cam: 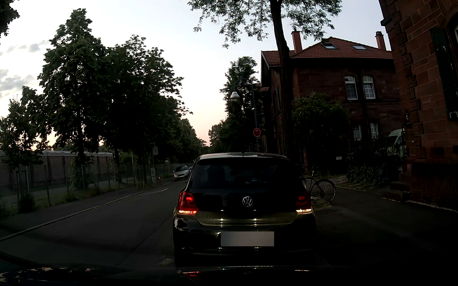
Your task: Follow the waypoints while adhering to traffic rules and regulations
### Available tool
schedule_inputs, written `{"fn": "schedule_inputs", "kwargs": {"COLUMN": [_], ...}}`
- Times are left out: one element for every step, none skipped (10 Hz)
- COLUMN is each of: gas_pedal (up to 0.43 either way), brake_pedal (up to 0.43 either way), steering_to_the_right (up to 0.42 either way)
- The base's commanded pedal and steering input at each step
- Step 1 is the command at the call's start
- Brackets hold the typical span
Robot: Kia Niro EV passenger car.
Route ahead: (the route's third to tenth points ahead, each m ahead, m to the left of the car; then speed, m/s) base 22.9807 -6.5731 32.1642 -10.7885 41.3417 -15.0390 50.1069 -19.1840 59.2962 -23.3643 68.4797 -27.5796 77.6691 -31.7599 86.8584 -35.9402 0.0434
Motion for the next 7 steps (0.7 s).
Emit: {"fn": "schedule_inputs", "kwargs": {"gas_pedal": [0.0, 0.0, 0.0, 0.0, 0.0, 0.0, 0.0], "brake_pedal": [0.213, 0.213, 0.213, 0.213, 0.213, 0.213, 0.201], "steering_to_the_right": [-0.037, -0.039, -0.043, -0.052, -0.058, -0.071, -0.097]}}
